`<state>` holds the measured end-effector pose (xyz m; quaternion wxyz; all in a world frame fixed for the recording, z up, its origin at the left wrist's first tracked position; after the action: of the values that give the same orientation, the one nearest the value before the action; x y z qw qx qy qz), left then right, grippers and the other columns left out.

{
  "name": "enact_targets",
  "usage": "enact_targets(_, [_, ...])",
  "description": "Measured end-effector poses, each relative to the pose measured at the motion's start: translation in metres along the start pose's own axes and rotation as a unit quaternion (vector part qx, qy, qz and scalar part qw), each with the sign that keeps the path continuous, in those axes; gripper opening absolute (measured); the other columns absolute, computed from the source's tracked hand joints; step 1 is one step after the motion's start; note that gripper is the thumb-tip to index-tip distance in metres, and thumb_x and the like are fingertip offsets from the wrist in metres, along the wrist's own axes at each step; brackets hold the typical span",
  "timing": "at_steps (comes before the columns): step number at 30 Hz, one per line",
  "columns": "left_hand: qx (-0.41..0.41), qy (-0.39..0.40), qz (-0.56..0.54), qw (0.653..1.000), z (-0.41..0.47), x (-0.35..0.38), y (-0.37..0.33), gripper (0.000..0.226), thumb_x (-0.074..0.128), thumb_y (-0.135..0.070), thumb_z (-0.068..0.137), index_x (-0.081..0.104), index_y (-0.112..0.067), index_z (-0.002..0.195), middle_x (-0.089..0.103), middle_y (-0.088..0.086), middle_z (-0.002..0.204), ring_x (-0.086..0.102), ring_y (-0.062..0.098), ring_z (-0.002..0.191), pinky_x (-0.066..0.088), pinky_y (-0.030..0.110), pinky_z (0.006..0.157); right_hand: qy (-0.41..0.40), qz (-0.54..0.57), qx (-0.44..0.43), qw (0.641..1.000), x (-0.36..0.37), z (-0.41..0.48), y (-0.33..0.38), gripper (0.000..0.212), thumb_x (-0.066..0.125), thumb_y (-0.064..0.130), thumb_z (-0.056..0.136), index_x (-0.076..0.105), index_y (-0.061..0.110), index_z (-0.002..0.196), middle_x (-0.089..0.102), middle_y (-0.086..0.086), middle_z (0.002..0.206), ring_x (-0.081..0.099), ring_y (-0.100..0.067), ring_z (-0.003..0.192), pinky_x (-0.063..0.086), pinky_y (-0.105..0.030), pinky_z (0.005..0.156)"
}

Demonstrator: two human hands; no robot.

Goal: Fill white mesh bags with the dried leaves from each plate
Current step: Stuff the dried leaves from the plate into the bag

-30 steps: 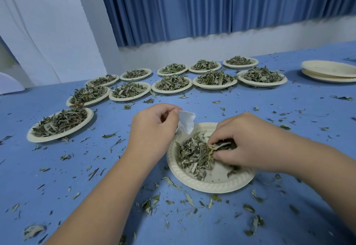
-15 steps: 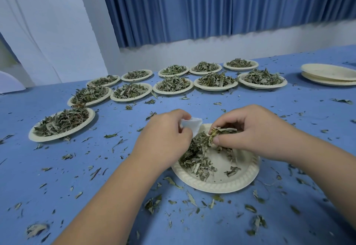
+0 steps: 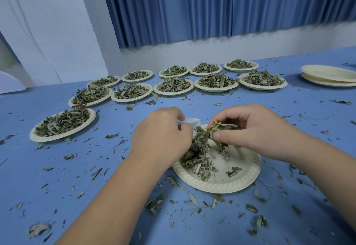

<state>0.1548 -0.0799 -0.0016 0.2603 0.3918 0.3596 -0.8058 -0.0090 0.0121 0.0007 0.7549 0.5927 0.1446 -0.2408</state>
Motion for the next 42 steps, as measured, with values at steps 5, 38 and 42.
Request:
enact_targets(5, [0.026,-0.016,-0.003,1.0,0.001,0.001,-0.001,0.023,0.05,-0.031,0.089,0.072,-0.024,0.092,0.06,-0.007,0.085,0.056,0.015,0.077,0.039,0.027,0.058,-0.006,0.004,-0.004,1.0,0.004,-0.001,0.002,0.014,0.075,0.019,0.077,0.074,0.03,0.084,0.073,0.01,0.079,0.065,0.0,0.068,0.047,-0.009,0.062])
enact_targets(38, [-0.004,0.011,-0.301,0.954,-0.006,0.005,-0.014,0.026,0.062,-0.018,0.092,0.074,-0.037,0.079,0.065,-0.019,0.057,0.057,-0.003,0.054,0.041,0.01,0.051,-0.105,-0.302,-0.003,0.947,0.034,0.011,0.01,0.022,0.055,0.033,0.093,0.068,0.018,0.103,0.045,0.004,0.089,0.049,-0.014,0.086,0.043,-0.033,0.077])
enact_targets(42, [-0.029,0.0,-0.327,0.945,-0.005,0.005,-0.012,0.025,0.063,-0.021,0.091,0.073,-0.039,0.076,0.065,-0.017,0.057,0.056,-0.002,0.053,0.046,0.015,0.051,-0.106,-0.294,-0.014,0.95,0.038,0.007,0.012,0.025,0.048,0.03,0.098,0.065,0.014,0.105,0.042,0.004,0.096,0.048,-0.013,0.084,0.041,-0.031,0.077])
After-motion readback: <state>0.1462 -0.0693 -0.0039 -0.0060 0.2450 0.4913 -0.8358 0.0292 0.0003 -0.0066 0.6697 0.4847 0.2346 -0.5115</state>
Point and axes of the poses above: each hand's wrist, its own z-axis towards the middle knuckle, its own x-axis out of the palm, y = z × x, the point moved 2 cm from there along z, towards the middle knuckle
